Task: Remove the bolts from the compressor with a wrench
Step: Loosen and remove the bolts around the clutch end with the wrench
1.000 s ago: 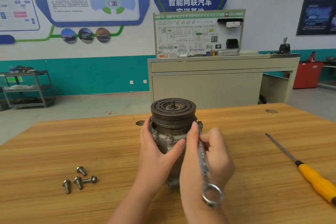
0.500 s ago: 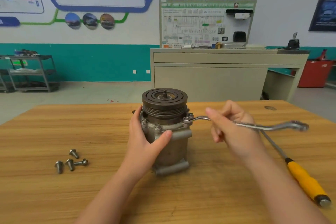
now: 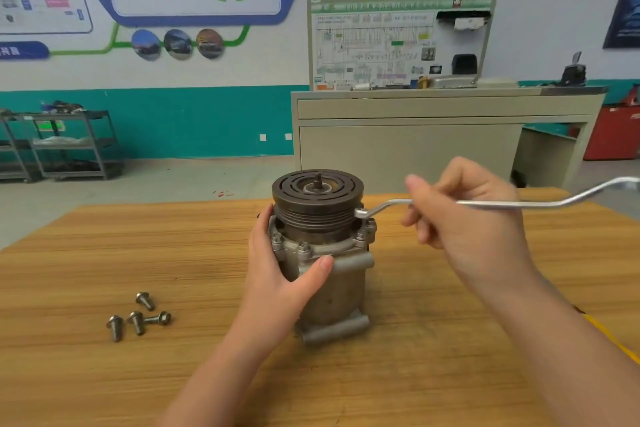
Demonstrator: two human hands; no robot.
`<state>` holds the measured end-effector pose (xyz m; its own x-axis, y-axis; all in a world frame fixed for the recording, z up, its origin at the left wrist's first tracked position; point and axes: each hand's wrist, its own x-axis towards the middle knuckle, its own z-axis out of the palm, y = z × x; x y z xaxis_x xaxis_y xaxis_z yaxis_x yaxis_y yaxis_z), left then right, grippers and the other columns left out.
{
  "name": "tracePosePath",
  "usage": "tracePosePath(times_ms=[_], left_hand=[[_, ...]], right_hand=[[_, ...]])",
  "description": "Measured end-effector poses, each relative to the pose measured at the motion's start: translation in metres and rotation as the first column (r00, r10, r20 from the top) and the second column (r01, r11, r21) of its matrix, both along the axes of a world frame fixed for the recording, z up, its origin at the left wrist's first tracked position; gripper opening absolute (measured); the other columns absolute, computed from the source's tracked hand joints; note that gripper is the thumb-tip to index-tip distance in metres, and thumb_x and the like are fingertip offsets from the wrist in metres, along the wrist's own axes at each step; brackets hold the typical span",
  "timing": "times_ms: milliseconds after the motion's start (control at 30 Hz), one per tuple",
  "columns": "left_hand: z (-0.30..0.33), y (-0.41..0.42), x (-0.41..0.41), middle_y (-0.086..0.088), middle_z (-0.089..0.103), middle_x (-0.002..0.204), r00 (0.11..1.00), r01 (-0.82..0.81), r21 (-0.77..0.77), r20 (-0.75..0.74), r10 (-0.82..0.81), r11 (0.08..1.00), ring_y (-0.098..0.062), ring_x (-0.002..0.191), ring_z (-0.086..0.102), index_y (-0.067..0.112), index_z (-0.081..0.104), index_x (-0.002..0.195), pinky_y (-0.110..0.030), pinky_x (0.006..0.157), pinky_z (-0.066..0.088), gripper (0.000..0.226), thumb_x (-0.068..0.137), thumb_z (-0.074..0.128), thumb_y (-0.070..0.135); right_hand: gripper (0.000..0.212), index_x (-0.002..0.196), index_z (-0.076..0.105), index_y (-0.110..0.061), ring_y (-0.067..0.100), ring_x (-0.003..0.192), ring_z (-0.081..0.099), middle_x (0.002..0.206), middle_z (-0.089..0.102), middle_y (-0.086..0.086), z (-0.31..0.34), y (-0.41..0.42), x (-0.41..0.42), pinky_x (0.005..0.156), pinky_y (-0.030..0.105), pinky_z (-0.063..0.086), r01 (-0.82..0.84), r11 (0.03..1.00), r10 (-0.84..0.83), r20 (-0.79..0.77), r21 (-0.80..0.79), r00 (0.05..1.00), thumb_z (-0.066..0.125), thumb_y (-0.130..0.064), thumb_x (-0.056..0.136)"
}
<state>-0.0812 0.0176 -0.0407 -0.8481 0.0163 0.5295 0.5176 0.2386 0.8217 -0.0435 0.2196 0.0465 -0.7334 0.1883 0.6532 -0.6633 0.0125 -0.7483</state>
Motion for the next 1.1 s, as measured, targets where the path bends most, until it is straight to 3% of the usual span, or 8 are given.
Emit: tracePosePath(times_ms=[100,233,500,767,833,967,1033,1100], left_hand=[[0.001,0.0,0.002,0.025,0.028,0.15,1.0,0.025,0.017,0.004,-0.025,1.0,0.012,0.136,0.027,0.041,0.014,0.15,-0.01,0.106,0.027,0.105,0.063,0.069,0.066],[0.002,-0.003,0.004,0.036,0.026,0.145,0.996,0.075,0.059,0.04,-0.078,0.995,0.025,0.128,0.027,0.043,0.009,0.151,0.007,0.09,0.027,0.106,0.067,0.069,0.065],[0.005,-0.004,0.005,0.022,0.025,0.153,0.994,0.091,0.054,0.051,-0.094,0.994,0.01,0.138,0.026,0.04,0.007,0.153,-0.022,0.113,0.026,0.108,0.068,0.069,0.061],[0.003,-0.004,-0.001,0.02,0.034,0.148,0.994,0.095,0.088,0.039,-0.099,0.992,0.002,0.137,0.033,0.047,0.01,0.146,-0.031,0.115,0.031,0.103,0.072,0.081,0.049],[0.001,-0.003,-0.002,0.027,0.035,0.141,0.995,0.086,0.102,0.034,-0.09,0.991,0.012,0.13,0.035,0.042,0.01,0.149,-0.012,0.104,0.032,0.104,0.072,0.08,0.045],[-0.001,-0.004,0.0,0.039,0.03,0.138,0.994,0.093,0.123,0.049,-0.099,0.988,0.025,0.124,0.031,0.042,0.009,0.151,0.005,0.089,0.031,0.104,0.073,0.075,0.056],[0.0,-0.004,0.001,0.044,0.029,0.135,0.993,0.098,0.119,0.058,-0.105,0.988,0.027,0.122,0.031,0.046,0.01,0.15,0.003,0.088,0.032,0.101,0.07,0.07,0.058],[0.001,-0.004,0.001,0.045,0.03,0.134,0.993,0.097,0.117,0.059,-0.104,0.988,0.025,0.123,0.033,0.047,0.012,0.149,0.001,0.089,0.033,0.097,0.07,0.068,0.057]], right_hand=[[0.037,0.058,0.038,-0.012,0.013,0.042,0.041,0.05,0.047,0.007,-0.01,-0.017,0.015,0.044,0.028,0.036,0.357,0.874,-0.295,-0.225,0.33,0.929,0.064,-0.017,0.084],[0.047,0.059,0.026,-0.021,0.01,0.051,0.026,0.059,0.028,-0.004,-0.008,-0.028,0.021,0.047,0.021,0.021,0.459,0.752,-0.307,-0.365,0.473,0.879,0.062,-0.007,0.086],[0.052,0.061,0.023,-0.024,0.027,0.04,0.033,0.047,0.028,-0.005,0.009,-0.05,0.023,0.04,0.028,0.033,0.655,0.336,-0.378,-0.54,0.677,0.752,0.07,-0.012,0.081],[0.016,0.061,0.055,-0.013,0.02,0.038,0.04,0.047,0.05,0.002,-0.007,-0.074,0.034,0.044,0.019,0.018,0.709,0.206,-0.397,-0.604,0.675,0.691,0.058,-0.006,0.074],[0.019,0.061,0.051,-0.017,0.021,0.041,0.042,0.049,0.046,-0.001,-0.016,-0.072,0.036,0.044,0.023,0.023,0.699,0.278,-0.378,-0.594,0.659,0.711,0.054,-0.004,0.074],[0.042,0.056,0.041,-0.018,0.006,0.048,0.039,0.049,0.042,0.0,-0.018,-0.031,0.032,0.047,0.016,0.032,0.399,0.78,-0.338,-0.212,0.482,0.917,0.067,-0.009,0.087],[0.032,0.06,0.049,-0.008,0.004,0.045,0.048,0.052,0.057,0.004,-0.012,-0.008,0.02,0.045,0.014,0.039,0.105,0.969,-0.135,0.125,0.222,0.983,0.073,-0.01,0.081],[0.023,0.066,0.047,-0.004,0.011,0.043,0.052,0.054,0.062,0.011,-0.006,0.008,0.004,0.039,0.016,0.037,-0.158,0.985,0.174,0.332,-0.075,0.927,0.069,-0.007,0.075]])
